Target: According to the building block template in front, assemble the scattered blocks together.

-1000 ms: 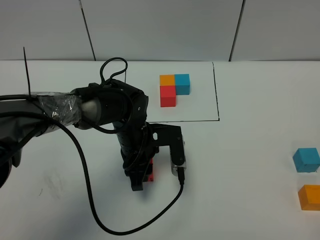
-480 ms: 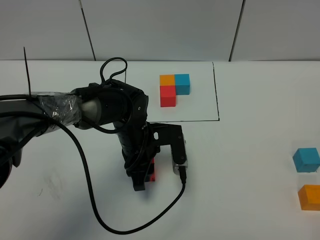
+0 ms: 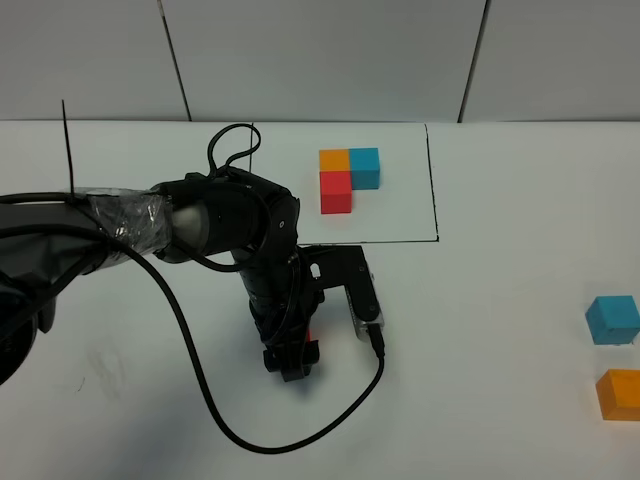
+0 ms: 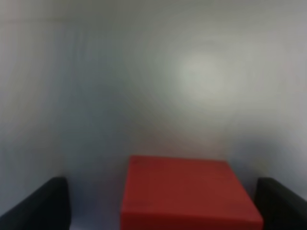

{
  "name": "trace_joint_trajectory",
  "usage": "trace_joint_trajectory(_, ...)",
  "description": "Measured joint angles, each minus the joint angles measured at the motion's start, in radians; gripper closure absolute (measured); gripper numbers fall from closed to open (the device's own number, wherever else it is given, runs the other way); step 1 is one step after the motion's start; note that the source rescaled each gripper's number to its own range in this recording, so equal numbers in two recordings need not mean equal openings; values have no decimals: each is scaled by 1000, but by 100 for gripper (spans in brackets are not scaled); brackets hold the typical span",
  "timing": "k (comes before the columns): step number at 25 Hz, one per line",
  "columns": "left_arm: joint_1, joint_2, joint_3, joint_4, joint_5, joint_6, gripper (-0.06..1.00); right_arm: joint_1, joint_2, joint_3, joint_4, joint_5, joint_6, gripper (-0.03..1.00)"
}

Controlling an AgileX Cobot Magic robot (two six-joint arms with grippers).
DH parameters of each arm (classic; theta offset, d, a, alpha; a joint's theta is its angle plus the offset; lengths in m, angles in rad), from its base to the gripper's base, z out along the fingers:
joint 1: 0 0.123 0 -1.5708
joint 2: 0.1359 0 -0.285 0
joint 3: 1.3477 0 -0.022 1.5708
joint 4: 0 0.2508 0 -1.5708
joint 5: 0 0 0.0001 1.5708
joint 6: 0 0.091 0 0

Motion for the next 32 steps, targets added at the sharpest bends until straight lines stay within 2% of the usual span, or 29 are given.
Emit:
trace_joint_trajectory(9,0,-63,0,50,3,-7,11,0,0,0,0,0,0,97)
trace_joint_trajectory(17,0,-162,0,55,43,-9,11,0,0,0,0,0,0,97)
trace_joint_trajectory(19,0,-178,0,55,75,-9,14,0,0,0,0,0,0,97)
trace_joint_trajectory(22,0,-191,0,55,127,-9,31,0,0,0,0,0,0,97)
trace_joint_trajectory(26,0,-203,0,55,164,-29,75,0,0,0,0,0,0,97)
trace_joint_trajectory(27,0,-206,0,55,163,-52,83,0,0,0,0,0,0,97)
trace_joint_trajectory(29,0,-213,0,55,149,-125,90,0,0,0,0,0,0,97)
trace_joint_trajectory(32,0,-213,0,66,126,-276,93,0,0,0,0,0,0,97)
